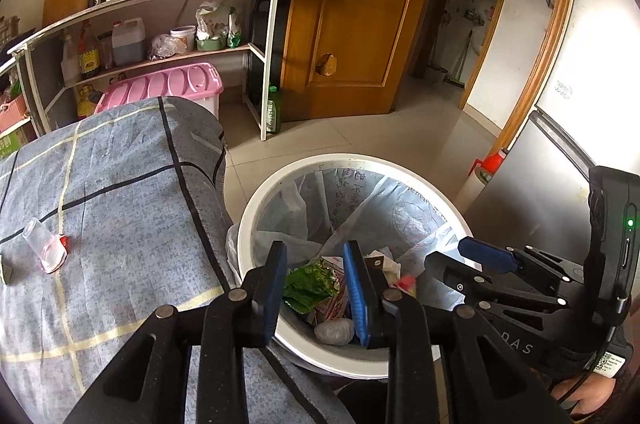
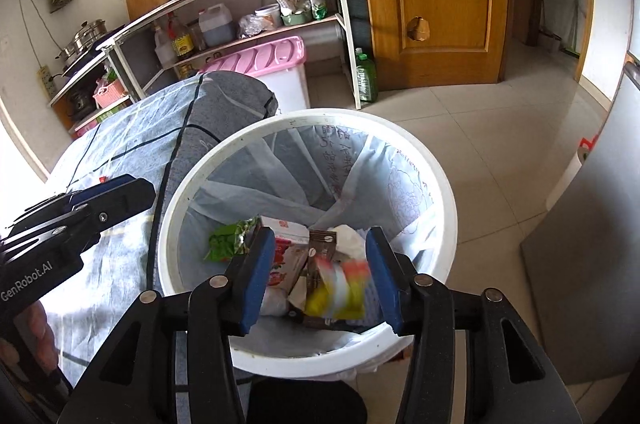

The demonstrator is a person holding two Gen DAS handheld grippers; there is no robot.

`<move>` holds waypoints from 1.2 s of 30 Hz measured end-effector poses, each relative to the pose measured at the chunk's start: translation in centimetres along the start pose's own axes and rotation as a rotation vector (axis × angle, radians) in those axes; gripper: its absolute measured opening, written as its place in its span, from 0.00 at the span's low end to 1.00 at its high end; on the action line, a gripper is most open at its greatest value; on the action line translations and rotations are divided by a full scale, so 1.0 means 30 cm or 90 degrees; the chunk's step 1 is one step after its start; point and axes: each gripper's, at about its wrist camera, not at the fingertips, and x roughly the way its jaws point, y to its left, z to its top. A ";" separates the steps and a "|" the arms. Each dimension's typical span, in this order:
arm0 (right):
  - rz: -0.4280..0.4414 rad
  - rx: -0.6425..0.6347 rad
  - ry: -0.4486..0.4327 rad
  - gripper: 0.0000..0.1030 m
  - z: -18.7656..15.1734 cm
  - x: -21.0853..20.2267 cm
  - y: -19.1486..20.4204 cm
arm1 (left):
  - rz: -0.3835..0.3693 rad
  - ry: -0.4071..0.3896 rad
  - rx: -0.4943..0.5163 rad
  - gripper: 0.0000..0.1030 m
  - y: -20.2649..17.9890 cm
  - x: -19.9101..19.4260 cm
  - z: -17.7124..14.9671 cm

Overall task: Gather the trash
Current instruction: 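Carry the green wrapper and yellow bag over the bin and open both tools, then move both tools back over the table toward the beige wrapper and plastic cup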

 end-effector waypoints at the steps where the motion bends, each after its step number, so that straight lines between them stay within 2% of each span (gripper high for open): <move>1: -0.002 -0.001 0.000 0.47 0.002 -0.005 0.006 | 0.004 -0.002 0.000 0.33 0.005 -0.006 0.001; 11: 0.014 -0.014 -0.011 0.47 0.010 -0.021 0.084 | 0.028 -0.024 -0.016 0.41 0.065 -0.082 -0.015; 17: 0.047 -0.029 -0.023 0.47 0.021 -0.028 0.168 | 0.050 -0.044 -0.042 0.43 0.140 -0.155 -0.031; 20: 0.062 -0.045 -0.029 0.47 0.022 -0.026 0.227 | 0.069 -0.053 -0.061 0.46 0.198 -0.194 -0.046; 36: 0.163 -0.139 -0.015 0.47 0.038 0.058 0.589 | 0.198 -0.077 -0.189 0.46 0.603 -0.387 -0.150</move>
